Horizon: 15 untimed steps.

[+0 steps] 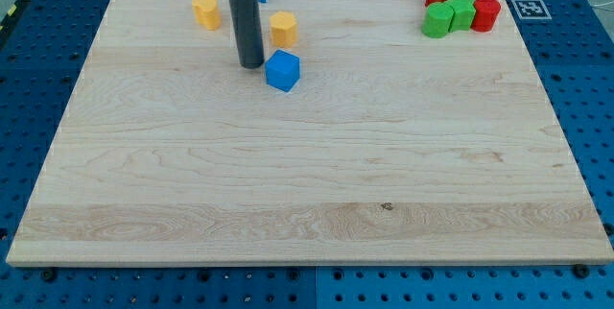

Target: Move yellow heart below blue cube

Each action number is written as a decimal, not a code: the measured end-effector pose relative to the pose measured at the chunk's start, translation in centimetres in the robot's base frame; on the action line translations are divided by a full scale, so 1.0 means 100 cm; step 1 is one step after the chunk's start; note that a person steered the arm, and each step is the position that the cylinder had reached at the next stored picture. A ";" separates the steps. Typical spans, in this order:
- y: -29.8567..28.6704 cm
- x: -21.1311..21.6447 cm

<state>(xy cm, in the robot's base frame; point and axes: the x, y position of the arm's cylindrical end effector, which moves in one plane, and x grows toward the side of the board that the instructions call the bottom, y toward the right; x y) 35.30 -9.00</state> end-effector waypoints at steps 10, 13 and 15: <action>-0.077 -0.094; -0.040 -0.045; -0.015 0.030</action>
<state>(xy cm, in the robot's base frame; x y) 38.32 -10.53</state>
